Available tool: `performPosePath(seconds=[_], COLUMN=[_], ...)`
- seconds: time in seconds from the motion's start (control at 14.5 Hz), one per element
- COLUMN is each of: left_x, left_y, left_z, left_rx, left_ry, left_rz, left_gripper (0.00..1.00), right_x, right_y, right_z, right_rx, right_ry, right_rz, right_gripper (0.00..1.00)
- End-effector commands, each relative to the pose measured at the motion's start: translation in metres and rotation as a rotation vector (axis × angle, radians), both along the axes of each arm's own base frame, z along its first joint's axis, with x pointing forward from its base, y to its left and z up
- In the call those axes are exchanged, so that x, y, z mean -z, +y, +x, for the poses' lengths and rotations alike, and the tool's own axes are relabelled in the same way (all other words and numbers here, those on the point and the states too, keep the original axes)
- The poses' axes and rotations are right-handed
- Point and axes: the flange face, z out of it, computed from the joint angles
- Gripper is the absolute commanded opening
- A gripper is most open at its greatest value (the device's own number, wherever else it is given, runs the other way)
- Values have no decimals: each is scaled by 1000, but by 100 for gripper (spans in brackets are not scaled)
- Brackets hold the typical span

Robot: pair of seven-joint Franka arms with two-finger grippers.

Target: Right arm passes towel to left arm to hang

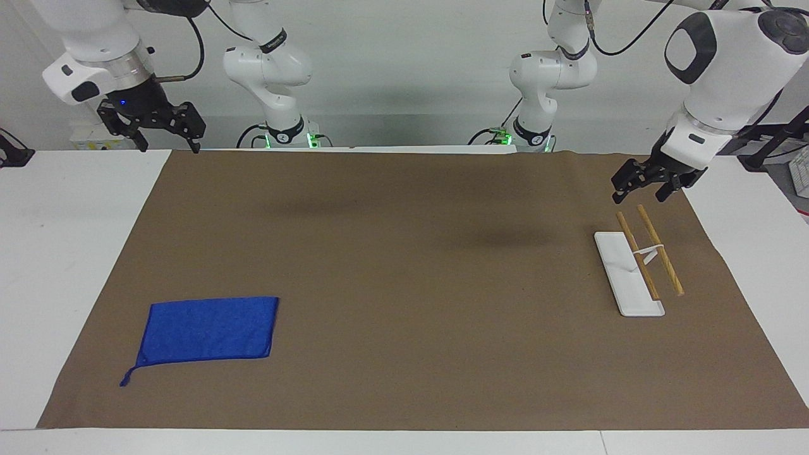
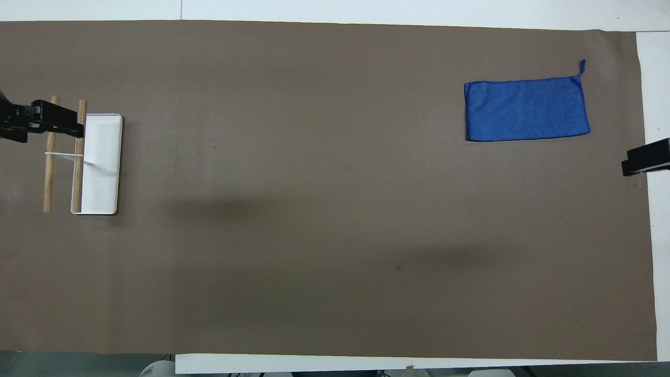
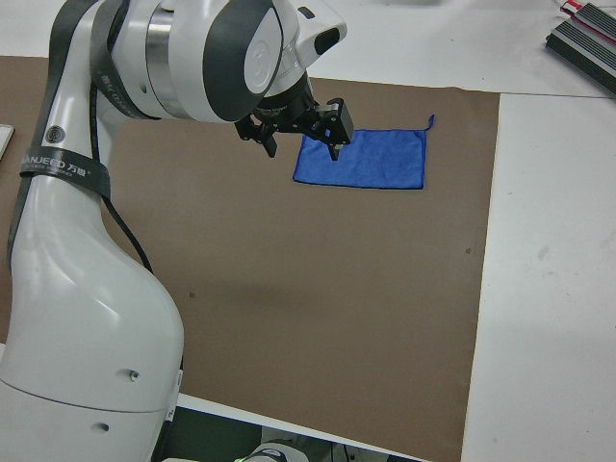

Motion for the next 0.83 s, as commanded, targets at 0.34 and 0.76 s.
performPosePath(seconds=[0.34, 0.76], left_x=[-5, -5], left_y=[-1, -4], left_z=[-2, -2], left_rx=[14, 19], left_ry=[-5, -4], left_rz=[18, 20], left_gripper=[99, 99], right_x=[84, 211], right_y=[-11, -28], right_z=[84, 151], right_rx=[-46, -32], right_ry=[-70, -83], right_rz=[17, 20], right_gripper=[100, 100])
